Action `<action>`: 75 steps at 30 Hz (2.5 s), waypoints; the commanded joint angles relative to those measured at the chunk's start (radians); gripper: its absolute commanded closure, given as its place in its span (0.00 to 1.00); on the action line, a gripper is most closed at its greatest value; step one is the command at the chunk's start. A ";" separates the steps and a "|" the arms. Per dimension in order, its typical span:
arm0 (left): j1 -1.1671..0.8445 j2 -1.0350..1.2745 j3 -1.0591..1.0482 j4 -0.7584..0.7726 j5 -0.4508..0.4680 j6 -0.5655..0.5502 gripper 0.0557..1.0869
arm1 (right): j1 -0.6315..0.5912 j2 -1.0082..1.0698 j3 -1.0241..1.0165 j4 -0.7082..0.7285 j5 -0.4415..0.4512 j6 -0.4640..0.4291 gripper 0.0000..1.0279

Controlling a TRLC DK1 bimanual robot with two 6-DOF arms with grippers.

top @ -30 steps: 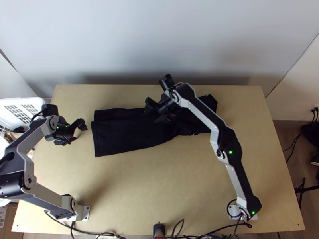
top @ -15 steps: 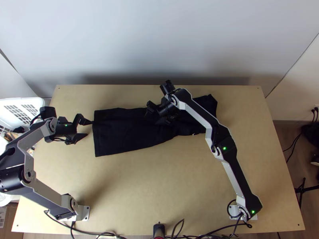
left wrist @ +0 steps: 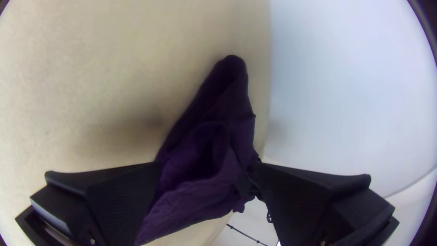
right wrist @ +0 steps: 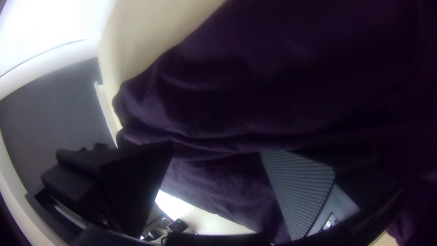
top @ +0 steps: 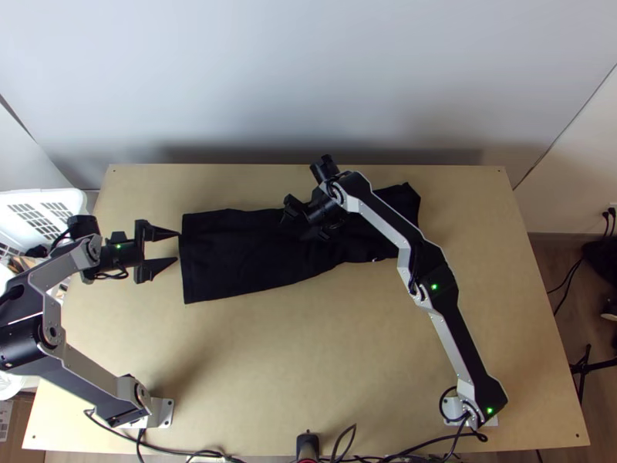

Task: Fold the t-shirt

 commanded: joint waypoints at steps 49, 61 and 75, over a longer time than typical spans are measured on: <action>-0.303 0.003 0.031 0.512 -0.328 -0.173 0.97 | -0.061 -0.068 -0.030 -0.009 0.012 -0.028 0.14; -0.287 -0.097 0.076 0.446 -0.306 -0.229 0.97 | -0.105 -0.145 -0.107 -0.015 0.011 -0.037 0.14; -0.171 -0.071 0.036 0.268 -0.259 -0.049 0.97 | -0.239 -0.439 -0.357 -0.030 0.001 -0.187 0.14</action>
